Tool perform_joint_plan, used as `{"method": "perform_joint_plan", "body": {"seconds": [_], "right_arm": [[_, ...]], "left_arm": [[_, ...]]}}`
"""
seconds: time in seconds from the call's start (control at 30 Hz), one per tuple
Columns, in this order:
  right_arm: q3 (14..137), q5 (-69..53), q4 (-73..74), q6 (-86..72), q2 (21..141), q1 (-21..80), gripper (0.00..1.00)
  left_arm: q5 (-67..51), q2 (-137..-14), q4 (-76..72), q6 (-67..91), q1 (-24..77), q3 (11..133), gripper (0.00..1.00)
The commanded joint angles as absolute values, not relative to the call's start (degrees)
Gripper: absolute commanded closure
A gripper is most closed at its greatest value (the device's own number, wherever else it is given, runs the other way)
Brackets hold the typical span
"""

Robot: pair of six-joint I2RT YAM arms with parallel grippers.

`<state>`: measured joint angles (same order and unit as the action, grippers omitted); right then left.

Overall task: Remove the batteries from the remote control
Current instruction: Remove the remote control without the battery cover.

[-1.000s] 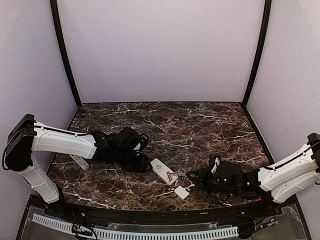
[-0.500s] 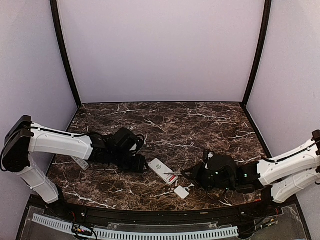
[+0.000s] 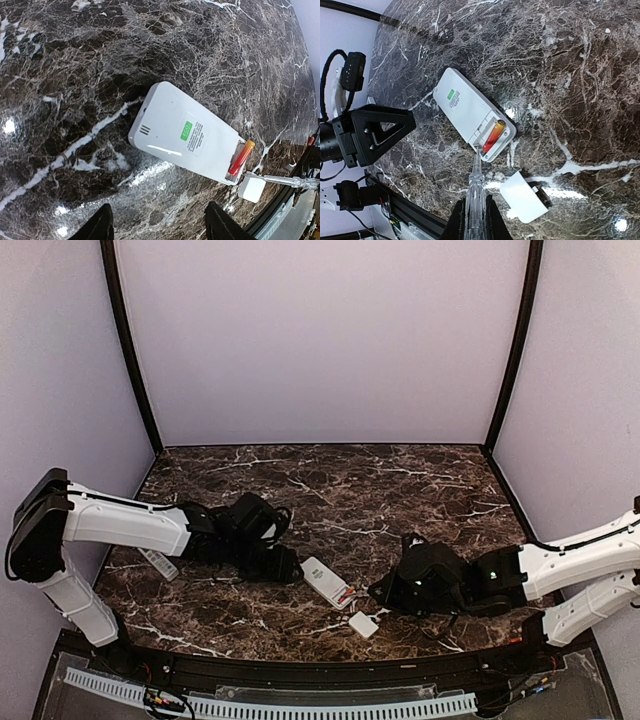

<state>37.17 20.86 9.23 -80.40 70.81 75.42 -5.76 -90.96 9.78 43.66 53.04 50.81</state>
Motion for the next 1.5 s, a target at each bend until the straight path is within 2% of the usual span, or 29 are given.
{"method": "perform_joint_plan", "body": {"seconds": [0.0, 0.5, 1.13, 1.47], "right_arm": [[39.4, 22.6, 14.0, -77.2, 71.5, 76.2, 1.0], [43.7, 22.1, 14.3, -71.1, 75.0, 77.1, 1.0], [47.6, 23.9, 18.1, -70.9, 79.5, 78.5, 1.0], [48.0, 23.5, 19.3, -71.1, 80.6, 78.5, 1.0]], "left_arm": [[-6.3, -94.1, 9.8, 41.9, 52.0, 54.2, 0.37], [-3.4, -102.3, 15.1, 35.6, 51.2, 62.9, 0.33], [-2.3, -106.0, 15.4, 33.2, 51.2, 63.9, 0.33], [-3.2, -106.4, 15.2, 32.8, 51.1, 63.2, 0.36]]}}
